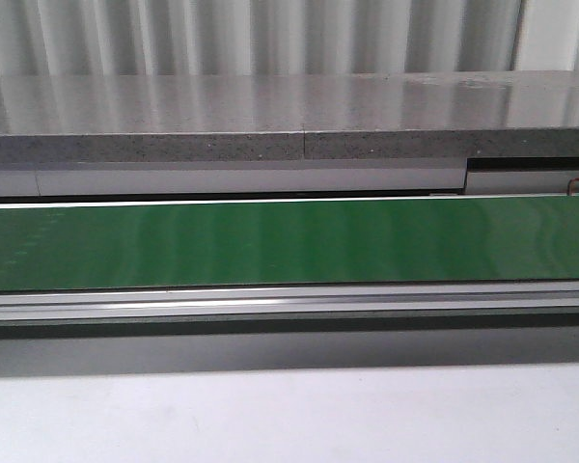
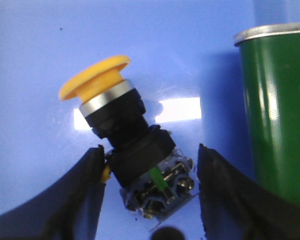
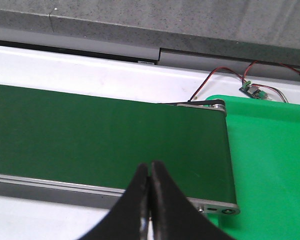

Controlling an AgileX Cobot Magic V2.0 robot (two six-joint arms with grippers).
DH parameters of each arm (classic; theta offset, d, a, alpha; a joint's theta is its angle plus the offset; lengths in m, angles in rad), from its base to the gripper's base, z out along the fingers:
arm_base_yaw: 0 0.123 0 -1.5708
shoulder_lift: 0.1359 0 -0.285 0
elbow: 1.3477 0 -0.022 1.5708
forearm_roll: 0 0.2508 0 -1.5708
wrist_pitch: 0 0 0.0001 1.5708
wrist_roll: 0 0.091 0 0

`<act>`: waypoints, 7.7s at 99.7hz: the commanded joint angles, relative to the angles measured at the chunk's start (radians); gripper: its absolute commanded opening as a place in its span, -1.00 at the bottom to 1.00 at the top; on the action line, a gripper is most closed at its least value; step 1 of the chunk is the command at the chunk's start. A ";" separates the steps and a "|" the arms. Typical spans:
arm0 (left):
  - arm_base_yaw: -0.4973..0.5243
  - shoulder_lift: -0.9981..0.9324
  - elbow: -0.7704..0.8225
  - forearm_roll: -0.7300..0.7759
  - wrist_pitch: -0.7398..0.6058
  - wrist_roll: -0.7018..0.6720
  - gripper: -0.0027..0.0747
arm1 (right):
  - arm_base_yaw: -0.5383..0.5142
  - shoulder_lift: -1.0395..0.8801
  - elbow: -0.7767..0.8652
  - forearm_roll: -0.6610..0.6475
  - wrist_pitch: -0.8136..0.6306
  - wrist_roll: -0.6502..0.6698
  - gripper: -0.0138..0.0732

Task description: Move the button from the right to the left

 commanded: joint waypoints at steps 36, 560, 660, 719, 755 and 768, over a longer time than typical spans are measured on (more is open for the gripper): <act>0.000 0.010 -0.029 0.016 -0.046 0.016 -0.98 | -0.001 0.003 -0.028 0.026 -0.064 -0.008 -0.84; -0.495 -1.699 1.051 0.321 -0.753 -0.793 -0.98 | -0.001 0.003 -0.028 0.026 -0.064 -0.008 -0.84; -0.573 -1.877 1.291 0.530 -0.797 -1.036 -0.98 | -0.001 0.003 -0.028 0.026 -0.062 -0.008 -0.84; -0.573 -1.877 1.291 0.530 -0.797 -1.036 -0.98 | -0.001 0.003 -0.028 0.026 -0.062 -0.008 -0.84; -0.573 -1.877 1.291 0.530 -0.797 -1.036 -0.98 | -0.001 0.003 -0.028 0.026 -0.062 -0.008 -0.84; -0.573 -1.877 1.291 0.530 -0.797 -1.036 -0.98 | -0.001 0.003 -0.028 0.026 -0.061 -0.008 -0.84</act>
